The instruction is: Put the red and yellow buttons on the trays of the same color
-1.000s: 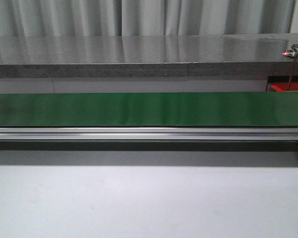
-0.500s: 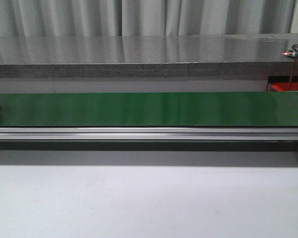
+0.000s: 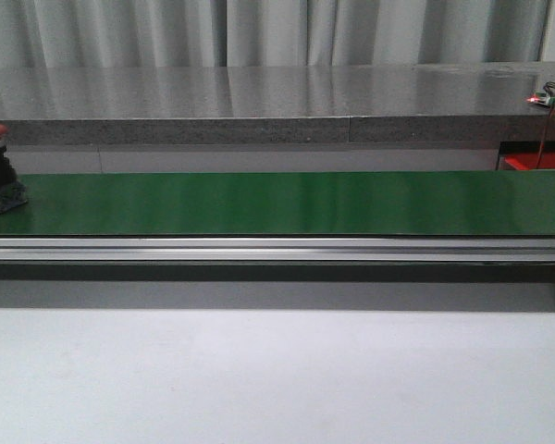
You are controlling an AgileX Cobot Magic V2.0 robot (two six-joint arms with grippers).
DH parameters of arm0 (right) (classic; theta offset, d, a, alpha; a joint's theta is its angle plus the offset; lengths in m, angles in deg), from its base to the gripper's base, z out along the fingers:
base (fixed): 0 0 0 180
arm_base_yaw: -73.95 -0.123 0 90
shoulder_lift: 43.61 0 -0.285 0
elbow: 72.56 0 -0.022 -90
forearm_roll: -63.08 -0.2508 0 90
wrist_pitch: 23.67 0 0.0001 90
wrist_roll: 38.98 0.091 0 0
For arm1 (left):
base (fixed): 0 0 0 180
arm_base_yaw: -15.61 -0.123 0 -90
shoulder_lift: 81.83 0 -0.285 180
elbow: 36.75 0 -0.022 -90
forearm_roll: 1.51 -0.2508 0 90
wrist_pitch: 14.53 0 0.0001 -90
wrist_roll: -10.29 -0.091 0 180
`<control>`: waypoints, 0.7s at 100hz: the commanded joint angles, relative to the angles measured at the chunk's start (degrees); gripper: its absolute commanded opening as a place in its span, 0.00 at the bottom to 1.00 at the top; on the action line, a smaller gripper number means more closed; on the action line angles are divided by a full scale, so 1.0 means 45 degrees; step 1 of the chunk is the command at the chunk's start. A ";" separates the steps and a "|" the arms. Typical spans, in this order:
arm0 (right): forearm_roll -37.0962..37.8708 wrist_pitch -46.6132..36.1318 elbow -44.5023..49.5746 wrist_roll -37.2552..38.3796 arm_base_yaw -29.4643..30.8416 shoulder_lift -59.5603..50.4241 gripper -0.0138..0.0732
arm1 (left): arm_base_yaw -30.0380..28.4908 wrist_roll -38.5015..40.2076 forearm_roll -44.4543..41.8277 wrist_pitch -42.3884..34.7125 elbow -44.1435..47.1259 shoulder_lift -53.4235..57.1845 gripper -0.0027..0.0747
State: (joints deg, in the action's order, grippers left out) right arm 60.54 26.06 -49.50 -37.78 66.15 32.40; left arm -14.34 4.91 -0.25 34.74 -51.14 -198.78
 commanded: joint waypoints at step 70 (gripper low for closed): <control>0.0015 -0.0493 -0.0411 -0.0071 0.0022 -0.0340 0.07 | -0.0037 0.0096 -0.0179 -0.1603 -0.0396 -0.0817 0.65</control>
State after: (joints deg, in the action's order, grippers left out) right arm 60.54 26.06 -49.50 -37.78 66.15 32.40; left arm -14.34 4.91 -0.89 30.20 -51.14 -204.98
